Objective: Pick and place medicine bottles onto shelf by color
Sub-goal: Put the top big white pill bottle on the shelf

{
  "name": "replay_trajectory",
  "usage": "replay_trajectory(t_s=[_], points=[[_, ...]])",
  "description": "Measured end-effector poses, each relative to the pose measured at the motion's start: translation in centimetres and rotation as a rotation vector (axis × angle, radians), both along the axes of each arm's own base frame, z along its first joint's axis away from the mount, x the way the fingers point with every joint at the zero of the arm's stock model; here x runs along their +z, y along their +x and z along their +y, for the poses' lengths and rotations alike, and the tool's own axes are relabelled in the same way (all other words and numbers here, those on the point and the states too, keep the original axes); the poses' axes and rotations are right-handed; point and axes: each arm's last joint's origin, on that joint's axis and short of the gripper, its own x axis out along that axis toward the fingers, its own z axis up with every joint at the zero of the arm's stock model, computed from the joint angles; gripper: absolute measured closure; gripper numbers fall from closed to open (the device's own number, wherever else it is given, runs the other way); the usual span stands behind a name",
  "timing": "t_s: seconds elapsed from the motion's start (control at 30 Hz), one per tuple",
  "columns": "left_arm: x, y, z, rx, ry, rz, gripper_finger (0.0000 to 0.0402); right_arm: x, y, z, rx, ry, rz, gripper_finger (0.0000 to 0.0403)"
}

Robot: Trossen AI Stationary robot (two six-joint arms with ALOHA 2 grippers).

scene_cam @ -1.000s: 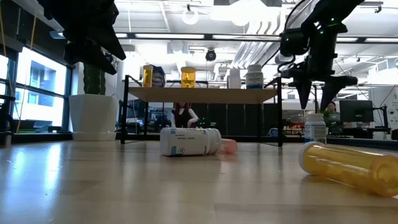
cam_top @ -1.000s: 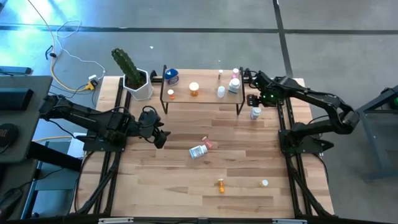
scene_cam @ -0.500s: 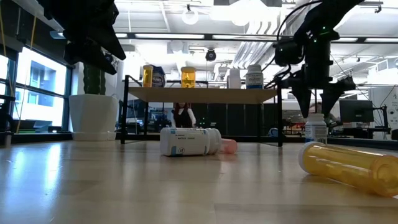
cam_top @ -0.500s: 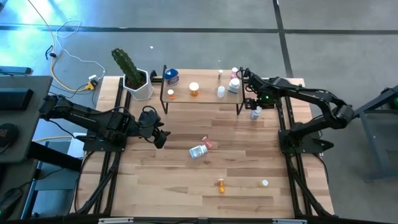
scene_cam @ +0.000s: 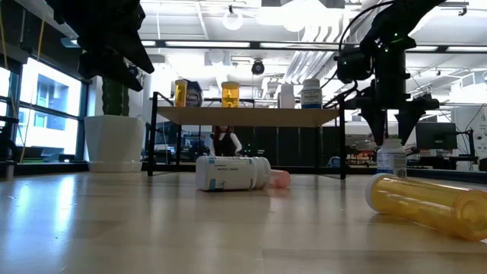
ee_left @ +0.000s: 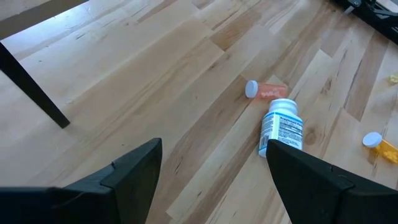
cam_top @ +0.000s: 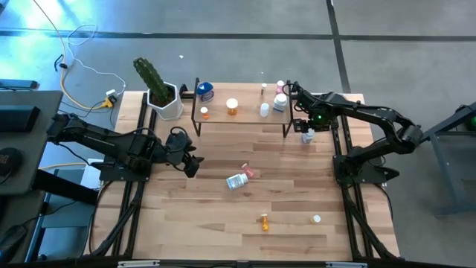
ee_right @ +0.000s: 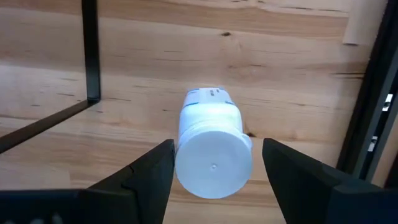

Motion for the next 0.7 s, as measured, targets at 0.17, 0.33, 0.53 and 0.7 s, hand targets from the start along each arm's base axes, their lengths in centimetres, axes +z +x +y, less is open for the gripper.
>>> replay_trajectory(t_s=[0.17,0.33,0.53,0.7], points=[[0.01,0.0,0.0,0.0,0.0,0.0,0.0122,0.0,0.0,0.0,0.0,0.0,0.0,0.0201],[0.01,0.0,0.0,0.0,0.0,0.0,0.0122,0.01,-0.01,0.0,0.0,-0.001,0.0,0.0236],[0.01,0.0,0.0,0.0,0.0,0.0,0.0122,0.05,-0.11,0.04,0.012,-0.005,0.016,0.0251],[0.0,0.0,0.0,0.0,0.0,0.0,0.0122,0.27,-0.65,0.5,0.018,0.028,0.055,0.0245]])
